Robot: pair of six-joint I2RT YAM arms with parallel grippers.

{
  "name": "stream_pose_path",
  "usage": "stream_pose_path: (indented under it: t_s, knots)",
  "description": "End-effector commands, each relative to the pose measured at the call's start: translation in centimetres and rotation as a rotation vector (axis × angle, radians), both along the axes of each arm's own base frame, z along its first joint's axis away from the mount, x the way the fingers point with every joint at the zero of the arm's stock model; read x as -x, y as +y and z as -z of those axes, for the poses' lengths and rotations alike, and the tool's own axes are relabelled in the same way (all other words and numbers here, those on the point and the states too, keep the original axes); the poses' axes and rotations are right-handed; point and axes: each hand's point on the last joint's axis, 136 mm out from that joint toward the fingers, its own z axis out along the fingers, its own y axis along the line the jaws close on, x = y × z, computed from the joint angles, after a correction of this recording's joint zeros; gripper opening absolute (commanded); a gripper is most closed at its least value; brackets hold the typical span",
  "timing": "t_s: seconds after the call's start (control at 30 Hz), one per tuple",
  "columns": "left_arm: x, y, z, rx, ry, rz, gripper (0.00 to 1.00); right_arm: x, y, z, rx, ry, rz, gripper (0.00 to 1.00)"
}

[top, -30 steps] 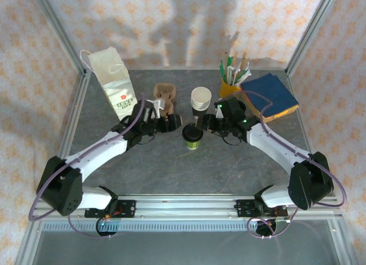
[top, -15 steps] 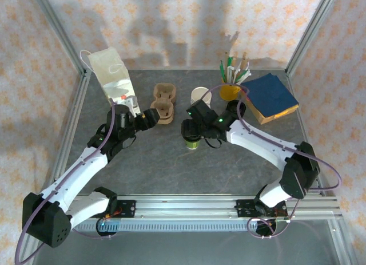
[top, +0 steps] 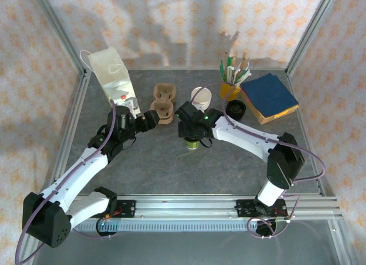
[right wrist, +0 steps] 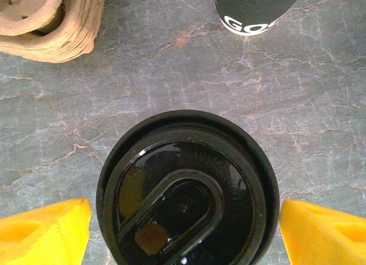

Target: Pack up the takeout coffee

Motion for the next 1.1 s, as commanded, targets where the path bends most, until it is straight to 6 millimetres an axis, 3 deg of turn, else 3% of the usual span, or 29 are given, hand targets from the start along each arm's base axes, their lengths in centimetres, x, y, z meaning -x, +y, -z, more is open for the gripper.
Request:
stream_pose_path:
  t_s: [0.0, 0.6, 0.77, 0.9, 1.07]
  knots:
    - [0.1, 0.8, 0.4, -0.024, -0.012, -0.015, 0.81, -0.2, -0.5, -0.1, 0.059, -0.013, 0.016, 0.84]
    - [-0.3, 0.8, 1.4, -0.025, 0.011, -0.014, 0.81, -0.3, -0.8, 2.2, 0.157, 0.025, 0.008, 0.8]
    - [-0.3, 1.0, 1.3, -0.026, 0.011, -0.018, 0.81, -0.5, -1.0, 1.8, 0.162, 0.006, 0.008, 0.79]
    - [-0.3, 1.1, 1.3, -0.025, 0.011, -0.022, 0.81, -1.0, -2.3, 1.4, 0.17, -0.008, 0.033, 0.76]
    - [-0.2, 1.2, 1.2, -0.048, 0.001, -0.01, 0.81, -1.9, -6.5, 1.1, 0.174, -0.018, 0.12, 0.75]
